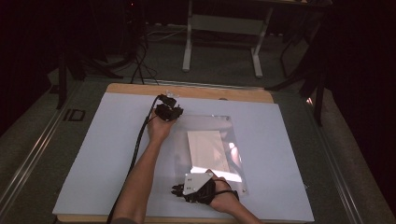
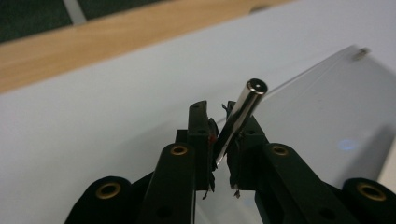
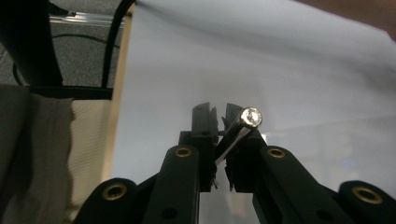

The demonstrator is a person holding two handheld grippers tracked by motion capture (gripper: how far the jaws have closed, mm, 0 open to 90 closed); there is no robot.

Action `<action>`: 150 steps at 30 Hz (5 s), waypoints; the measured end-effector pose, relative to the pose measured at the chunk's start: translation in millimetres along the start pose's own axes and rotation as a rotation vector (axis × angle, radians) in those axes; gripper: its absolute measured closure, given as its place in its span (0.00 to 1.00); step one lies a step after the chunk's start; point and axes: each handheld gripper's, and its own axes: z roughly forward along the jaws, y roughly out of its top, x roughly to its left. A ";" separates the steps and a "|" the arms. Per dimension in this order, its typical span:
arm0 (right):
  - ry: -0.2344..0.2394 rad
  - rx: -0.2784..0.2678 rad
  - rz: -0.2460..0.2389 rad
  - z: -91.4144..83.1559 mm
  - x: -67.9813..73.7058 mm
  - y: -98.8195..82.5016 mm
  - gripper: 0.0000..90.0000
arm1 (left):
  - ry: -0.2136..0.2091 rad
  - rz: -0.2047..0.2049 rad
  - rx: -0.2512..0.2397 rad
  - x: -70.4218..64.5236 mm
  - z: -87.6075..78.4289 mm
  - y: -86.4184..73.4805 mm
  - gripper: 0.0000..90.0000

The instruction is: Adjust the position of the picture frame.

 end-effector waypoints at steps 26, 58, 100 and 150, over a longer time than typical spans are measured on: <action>0.060 0.027 0.081 11.4 -7.7 -14.3 0.59 | -0.060 -0.085 -0.078 25.8 -28.9 -37.8 0.64; -0.190 -0.021 0.284 -33.7 -97.3 -42.7 0.57 | -0.143 -0.006 -0.117 -13.1 -109.0 -100.0 0.61; -0.332 -0.047 0.406 -7.5 -178.4 -33.0 0.56 | -0.277 0.173 -0.095 -67.5 -169.8 -189.5 0.57; -0.356 -0.066 0.449 7.6 -205.6 -27.0 0.65 | -0.410 0.386 -0.054 -113.2 -146.2 -194.9 0.92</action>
